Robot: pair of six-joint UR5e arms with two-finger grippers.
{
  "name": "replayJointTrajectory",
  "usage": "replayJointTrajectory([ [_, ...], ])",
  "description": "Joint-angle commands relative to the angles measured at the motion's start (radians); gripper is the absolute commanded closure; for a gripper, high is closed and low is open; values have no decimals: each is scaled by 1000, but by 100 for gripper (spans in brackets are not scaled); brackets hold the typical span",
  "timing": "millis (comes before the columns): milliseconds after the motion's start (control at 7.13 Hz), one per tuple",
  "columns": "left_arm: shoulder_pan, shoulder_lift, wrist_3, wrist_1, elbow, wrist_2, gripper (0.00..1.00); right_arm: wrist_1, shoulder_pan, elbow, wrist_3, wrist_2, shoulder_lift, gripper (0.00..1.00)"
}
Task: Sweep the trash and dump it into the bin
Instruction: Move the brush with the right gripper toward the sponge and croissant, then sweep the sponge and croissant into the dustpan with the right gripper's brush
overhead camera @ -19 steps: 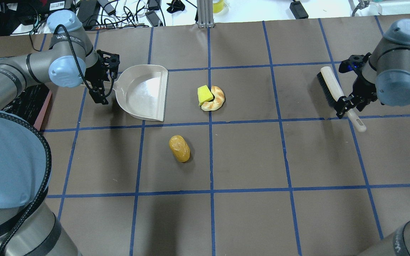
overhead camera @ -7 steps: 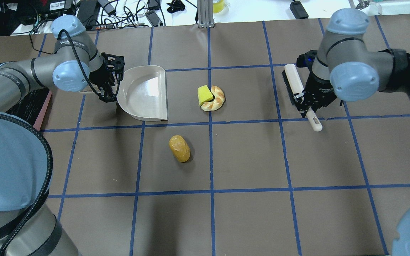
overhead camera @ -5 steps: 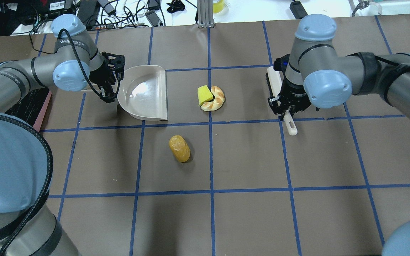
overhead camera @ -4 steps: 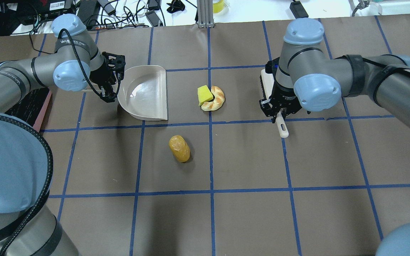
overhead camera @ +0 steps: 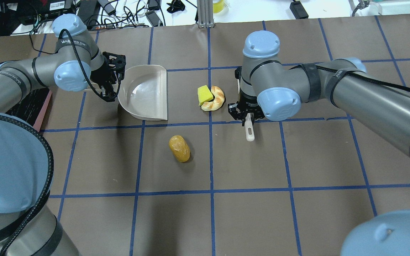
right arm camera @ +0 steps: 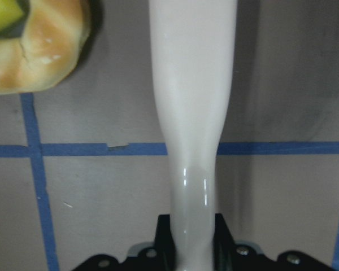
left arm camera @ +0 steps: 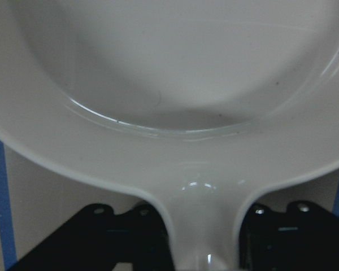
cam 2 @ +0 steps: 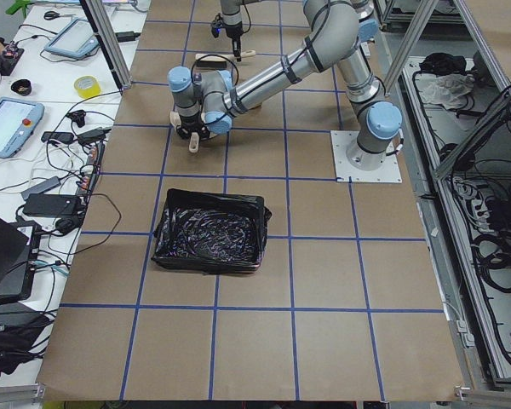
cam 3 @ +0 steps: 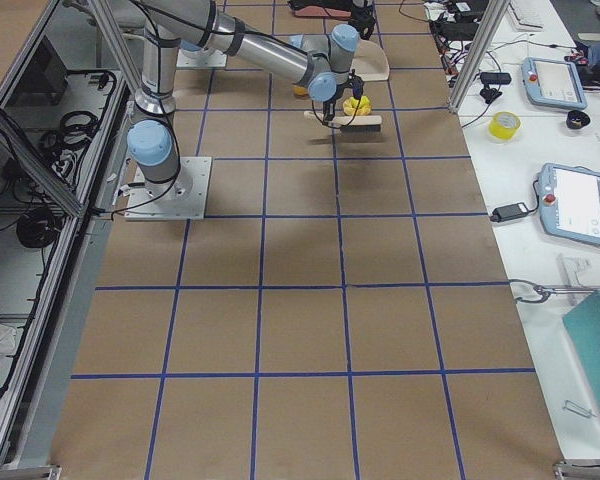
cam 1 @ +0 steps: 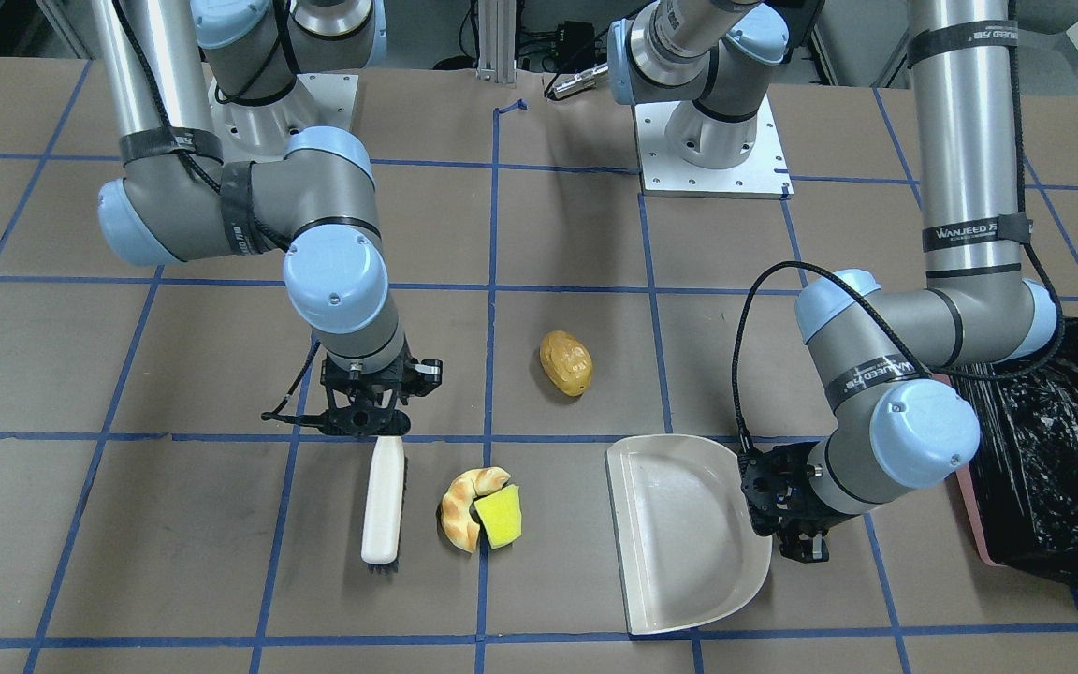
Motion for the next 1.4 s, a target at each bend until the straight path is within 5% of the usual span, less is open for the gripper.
replayJointTrajectory([
  [0, -1, -1, 2, 3, 0, -1, 100, -5, 72, -90, 96, 9, 83, 100],
  [1262, 1, -3, 16, 3, -2, 1, 100, -8, 325, -472, 578, 159, 331, 100],
])
